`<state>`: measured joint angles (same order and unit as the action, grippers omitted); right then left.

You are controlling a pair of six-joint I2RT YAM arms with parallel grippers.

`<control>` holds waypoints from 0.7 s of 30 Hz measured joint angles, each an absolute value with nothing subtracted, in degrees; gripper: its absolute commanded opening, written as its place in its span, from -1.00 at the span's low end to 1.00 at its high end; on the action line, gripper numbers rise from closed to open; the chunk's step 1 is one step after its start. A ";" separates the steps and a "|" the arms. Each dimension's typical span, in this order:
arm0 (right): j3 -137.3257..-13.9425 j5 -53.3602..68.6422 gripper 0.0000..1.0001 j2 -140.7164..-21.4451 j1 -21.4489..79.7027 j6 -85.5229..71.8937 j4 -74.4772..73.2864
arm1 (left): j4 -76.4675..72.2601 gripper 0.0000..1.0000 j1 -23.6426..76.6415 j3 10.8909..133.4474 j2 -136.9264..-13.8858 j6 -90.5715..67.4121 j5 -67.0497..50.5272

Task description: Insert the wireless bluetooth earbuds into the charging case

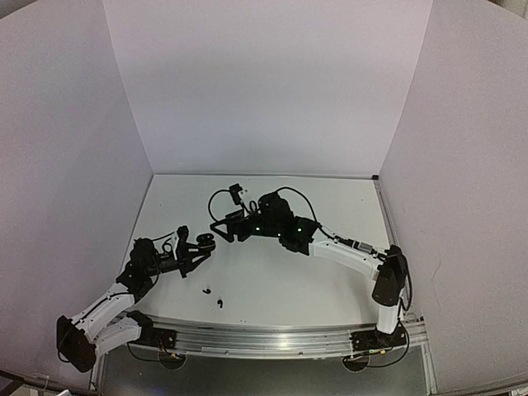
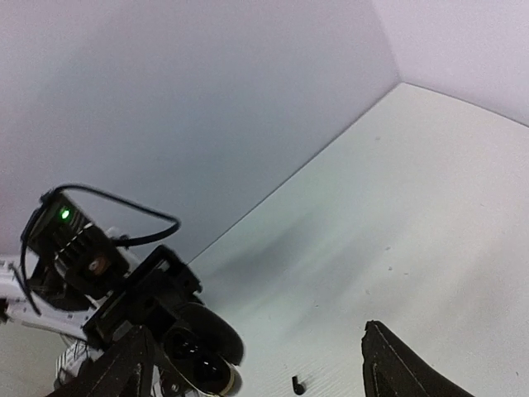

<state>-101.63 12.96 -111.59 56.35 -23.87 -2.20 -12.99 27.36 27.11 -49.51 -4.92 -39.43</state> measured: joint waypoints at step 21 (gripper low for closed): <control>-123.00 -3.00 0.17 -136.93 69.51 -24.87 -41.83 | -8.40 -1.00 16.74 19.86 -39.64 -13.58 -10.89</control>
<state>-123.00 -3.00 -136.93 69.51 -24.87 -41.83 -8.40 16.74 19.86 -39.64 -13.58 -10.89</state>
